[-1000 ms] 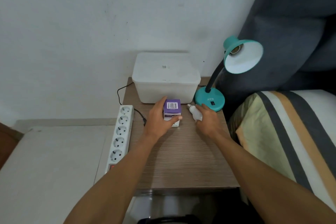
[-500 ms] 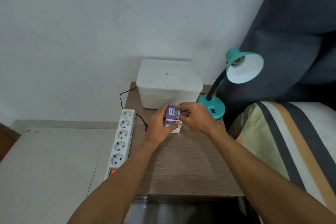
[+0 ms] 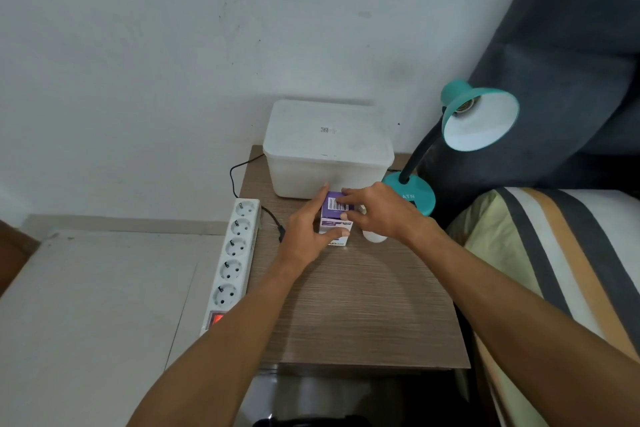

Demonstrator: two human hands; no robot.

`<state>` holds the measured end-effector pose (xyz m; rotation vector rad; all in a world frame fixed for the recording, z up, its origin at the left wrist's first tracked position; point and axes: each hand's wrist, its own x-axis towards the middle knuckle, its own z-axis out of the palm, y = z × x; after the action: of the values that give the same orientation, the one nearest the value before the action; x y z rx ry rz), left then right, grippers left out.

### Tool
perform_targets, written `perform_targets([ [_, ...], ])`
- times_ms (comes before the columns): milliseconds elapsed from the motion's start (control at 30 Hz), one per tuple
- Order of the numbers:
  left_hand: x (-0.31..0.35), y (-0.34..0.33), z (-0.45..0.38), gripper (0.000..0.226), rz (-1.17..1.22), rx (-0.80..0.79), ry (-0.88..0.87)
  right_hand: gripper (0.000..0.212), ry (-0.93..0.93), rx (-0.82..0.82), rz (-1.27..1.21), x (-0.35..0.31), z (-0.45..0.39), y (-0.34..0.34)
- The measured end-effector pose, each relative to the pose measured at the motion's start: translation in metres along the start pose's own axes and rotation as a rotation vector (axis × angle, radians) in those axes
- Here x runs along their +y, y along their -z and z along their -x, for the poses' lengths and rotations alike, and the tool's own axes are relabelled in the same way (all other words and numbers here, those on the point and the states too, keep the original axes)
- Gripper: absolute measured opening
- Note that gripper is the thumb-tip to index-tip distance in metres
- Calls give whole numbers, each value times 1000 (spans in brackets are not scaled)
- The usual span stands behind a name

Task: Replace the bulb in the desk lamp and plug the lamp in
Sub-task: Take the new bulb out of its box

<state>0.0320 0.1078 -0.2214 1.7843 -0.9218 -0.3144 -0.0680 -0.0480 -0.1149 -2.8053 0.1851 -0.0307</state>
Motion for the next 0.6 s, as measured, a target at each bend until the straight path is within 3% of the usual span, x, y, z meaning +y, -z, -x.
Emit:
perform_targets([
  [600,-3,0,1,103,27,-11,-39,48,81,1,77,10,-12,2],
])
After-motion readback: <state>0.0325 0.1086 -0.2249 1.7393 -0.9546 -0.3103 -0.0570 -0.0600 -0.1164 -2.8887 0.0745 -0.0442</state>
